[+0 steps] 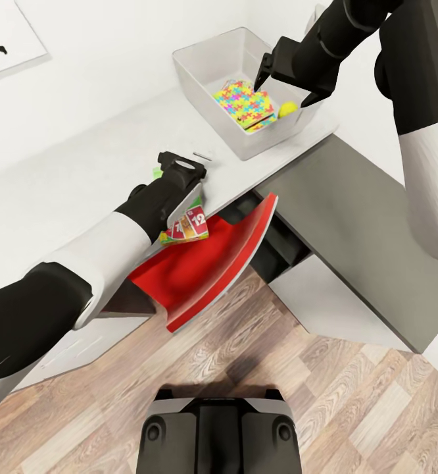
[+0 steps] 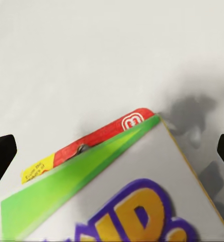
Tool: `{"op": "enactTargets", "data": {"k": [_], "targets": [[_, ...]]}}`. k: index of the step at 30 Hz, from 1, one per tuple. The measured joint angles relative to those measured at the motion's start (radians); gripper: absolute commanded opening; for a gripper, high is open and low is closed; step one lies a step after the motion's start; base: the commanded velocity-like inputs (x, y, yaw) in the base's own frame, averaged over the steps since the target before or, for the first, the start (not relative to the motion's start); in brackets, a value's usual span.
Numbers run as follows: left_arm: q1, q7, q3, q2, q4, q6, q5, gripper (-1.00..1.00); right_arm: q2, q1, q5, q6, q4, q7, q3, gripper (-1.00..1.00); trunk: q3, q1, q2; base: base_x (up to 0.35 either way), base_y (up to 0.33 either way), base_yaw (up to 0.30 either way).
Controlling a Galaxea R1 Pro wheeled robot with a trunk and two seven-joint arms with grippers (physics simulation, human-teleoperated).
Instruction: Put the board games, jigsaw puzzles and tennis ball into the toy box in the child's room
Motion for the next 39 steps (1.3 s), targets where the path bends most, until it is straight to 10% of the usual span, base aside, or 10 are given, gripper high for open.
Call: {"op": "enactTargets", "data": {"k": [39], "targets": [[0.019,-0.003,-0.001,0.000,-0.005,-0.006,0.002,1.00,0.001,0.000,0.001,0.002,0.009,0.001,-0.001,1.00,-0.023,0.000,0.000,0.000,0.000,0.000]]}}
